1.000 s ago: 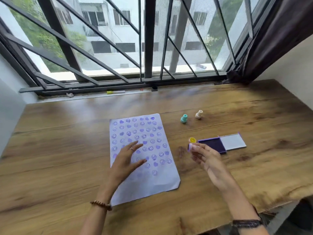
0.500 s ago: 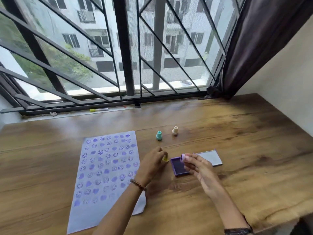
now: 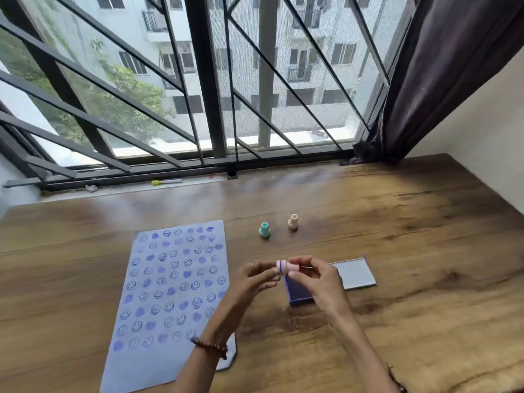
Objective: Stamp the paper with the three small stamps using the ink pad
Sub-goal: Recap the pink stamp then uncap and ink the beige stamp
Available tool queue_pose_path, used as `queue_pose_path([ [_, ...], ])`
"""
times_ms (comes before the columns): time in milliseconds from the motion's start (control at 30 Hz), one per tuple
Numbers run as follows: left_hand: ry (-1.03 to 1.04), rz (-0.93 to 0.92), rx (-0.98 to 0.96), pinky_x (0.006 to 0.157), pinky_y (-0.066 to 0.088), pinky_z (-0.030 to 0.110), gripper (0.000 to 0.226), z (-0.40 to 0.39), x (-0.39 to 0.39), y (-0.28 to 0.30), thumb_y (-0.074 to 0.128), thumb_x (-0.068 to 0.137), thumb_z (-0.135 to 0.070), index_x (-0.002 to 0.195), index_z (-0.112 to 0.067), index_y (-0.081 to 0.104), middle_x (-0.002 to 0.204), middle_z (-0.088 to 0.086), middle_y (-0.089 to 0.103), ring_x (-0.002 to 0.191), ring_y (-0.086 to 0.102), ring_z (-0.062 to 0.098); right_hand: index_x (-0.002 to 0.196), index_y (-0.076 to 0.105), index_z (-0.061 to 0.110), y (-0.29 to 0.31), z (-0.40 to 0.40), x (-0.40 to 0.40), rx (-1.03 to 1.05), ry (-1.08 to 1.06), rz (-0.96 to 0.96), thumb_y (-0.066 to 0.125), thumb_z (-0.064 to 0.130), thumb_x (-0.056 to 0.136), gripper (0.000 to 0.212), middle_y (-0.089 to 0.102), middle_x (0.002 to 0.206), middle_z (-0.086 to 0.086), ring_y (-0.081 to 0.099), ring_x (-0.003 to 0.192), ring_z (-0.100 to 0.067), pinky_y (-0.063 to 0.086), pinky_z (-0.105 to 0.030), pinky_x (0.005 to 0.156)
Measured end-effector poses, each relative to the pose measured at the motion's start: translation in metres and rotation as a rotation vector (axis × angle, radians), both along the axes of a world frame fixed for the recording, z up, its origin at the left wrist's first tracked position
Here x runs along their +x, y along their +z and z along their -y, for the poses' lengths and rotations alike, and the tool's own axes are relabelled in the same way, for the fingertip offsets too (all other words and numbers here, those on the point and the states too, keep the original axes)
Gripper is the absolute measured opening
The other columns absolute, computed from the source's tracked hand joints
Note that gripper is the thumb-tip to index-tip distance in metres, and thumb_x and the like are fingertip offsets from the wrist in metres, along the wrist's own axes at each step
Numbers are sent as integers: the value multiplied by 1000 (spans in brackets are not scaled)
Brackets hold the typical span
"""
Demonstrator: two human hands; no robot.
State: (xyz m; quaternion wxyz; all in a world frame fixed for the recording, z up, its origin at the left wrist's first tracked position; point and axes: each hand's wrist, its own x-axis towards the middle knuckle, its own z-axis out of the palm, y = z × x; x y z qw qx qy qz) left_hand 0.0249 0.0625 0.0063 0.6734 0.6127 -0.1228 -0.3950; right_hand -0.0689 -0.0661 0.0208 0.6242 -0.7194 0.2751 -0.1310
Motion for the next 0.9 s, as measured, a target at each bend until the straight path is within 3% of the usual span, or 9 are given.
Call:
queue_pose_path([
  [100,-6,-8,-11,67,53,11,17,-1,2,0,57,84,0,97,-1,68,68,-7,73,68,66,2,84,72,28,3,2,-1,-10,22,10,75,11,73,21,76,88,6,68,90,-6,52,-18,80],
  [200,-26,21,-30,70,52,11,15,-2,4,1,64,79,-8,82,-16,76,73,-7,75,76,66,3,77,72,36,6,2,-2,-60,33,22,76,14,72,22,75,81,19,66,83,6,46,-4,68],
  [300,-36,29,-64,72,52,13,21,0,8,3,71,66,-24,85,-17,76,79,-6,76,82,67,5,74,72,40,15,2,1,-77,14,20,76,39,67,8,73,75,24,64,78,9,44,-1,62],
  [367,-39,34,-65,73,53,14,26,4,10,4,76,63,-25,87,-17,75,81,-4,77,84,67,7,71,72,39,16,3,4,-61,-14,10,65,63,56,29,72,67,21,65,69,5,48,-9,62],
  [433,-32,24,-73,72,54,14,22,11,9,3,79,64,-19,86,-18,75,80,-4,77,83,68,8,69,71,33,14,5,8,-21,-48,-2,56,70,56,42,70,60,17,63,61,2,49,-18,62],
  [633,69,-37,-148,72,58,21,28,34,4,-5,77,64,-24,90,-17,69,87,4,76,87,70,17,91,65,21,-4,15,13,329,-123,59,70,57,54,52,73,79,2,67,68,-10,54,-24,58],
  [733,46,92,-36,79,59,32,29,45,6,-10,77,70,-18,91,-12,58,88,11,74,88,69,21,86,70,24,-13,25,8,274,-147,26,76,53,53,44,74,80,2,69,73,-10,54,-22,60],
  [833,-40,227,46,75,56,21,15,63,10,-13,68,79,-8,87,-19,61,89,2,74,87,69,9,82,68,24,-20,44,10,134,-226,-25,76,35,70,18,75,84,1,70,83,-14,54,-24,67],
  [900,-110,308,84,75,54,16,19,77,11,-12,65,82,-11,94,-26,63,94,-8,72,89,67,2,81,65,24,-24,59,17,-100,-236,-101,72,33,77,12,74,83,5,69,82,-9,53,-23,70],
])
